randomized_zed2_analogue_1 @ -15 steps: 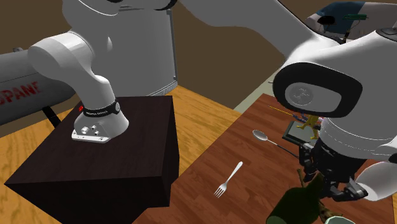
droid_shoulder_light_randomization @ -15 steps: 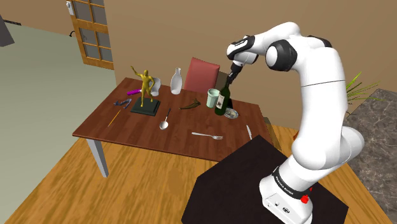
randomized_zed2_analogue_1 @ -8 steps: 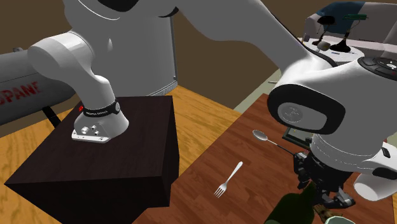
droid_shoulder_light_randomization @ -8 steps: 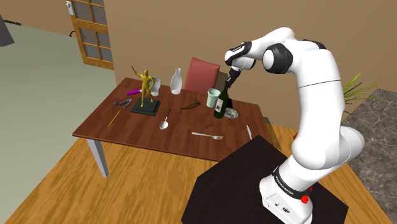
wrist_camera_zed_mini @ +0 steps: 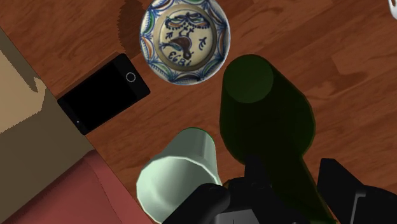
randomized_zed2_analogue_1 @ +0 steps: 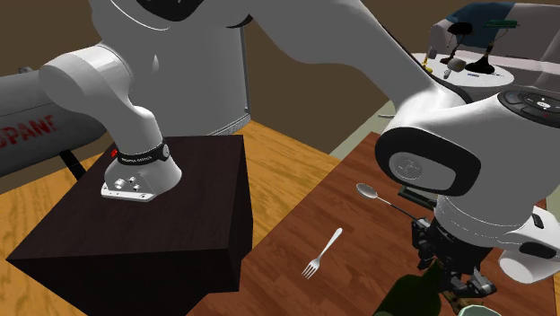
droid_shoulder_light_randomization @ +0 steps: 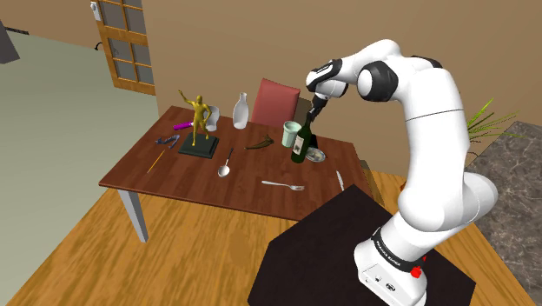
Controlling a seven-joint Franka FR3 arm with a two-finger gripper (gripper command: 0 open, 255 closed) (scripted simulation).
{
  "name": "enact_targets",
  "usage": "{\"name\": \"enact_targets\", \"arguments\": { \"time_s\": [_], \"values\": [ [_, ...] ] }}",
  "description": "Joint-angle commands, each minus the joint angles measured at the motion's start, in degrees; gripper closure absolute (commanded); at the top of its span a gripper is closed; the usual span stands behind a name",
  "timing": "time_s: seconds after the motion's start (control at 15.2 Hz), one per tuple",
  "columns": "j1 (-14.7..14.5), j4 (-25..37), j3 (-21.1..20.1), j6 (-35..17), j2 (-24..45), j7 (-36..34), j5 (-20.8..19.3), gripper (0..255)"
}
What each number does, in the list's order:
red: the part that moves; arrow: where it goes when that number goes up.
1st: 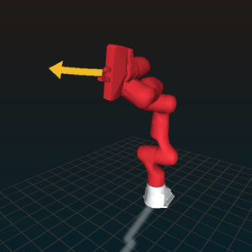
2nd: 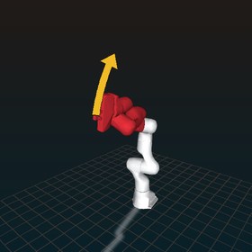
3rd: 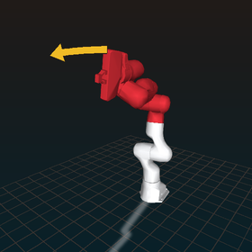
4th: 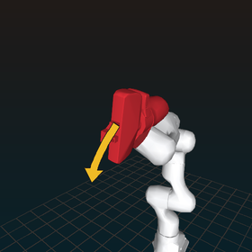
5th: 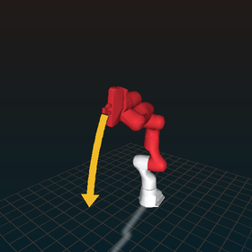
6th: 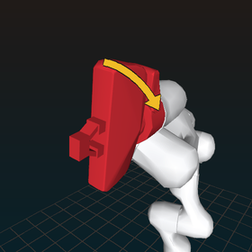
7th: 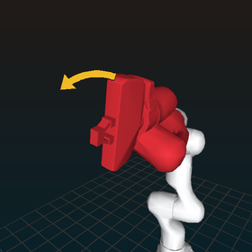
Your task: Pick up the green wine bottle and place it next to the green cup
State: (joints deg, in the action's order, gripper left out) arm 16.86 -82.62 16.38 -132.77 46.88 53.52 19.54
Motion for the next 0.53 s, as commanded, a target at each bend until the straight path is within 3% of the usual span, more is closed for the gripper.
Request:
{"name": "enact_targets", "arguments": {
  "time_s": [0.0,0.07,0.46],
  "values": [
    [0.0,0.0,0.0,0.0,0.0,0.0,0.0,255],
    [0.0,0.0,0.0,0.0,0.0,0.0,0.0,0],
    [-0.2,-0.5,0.3,0.9,-1.5,-0.1,-0.3,0]
  ]
}}
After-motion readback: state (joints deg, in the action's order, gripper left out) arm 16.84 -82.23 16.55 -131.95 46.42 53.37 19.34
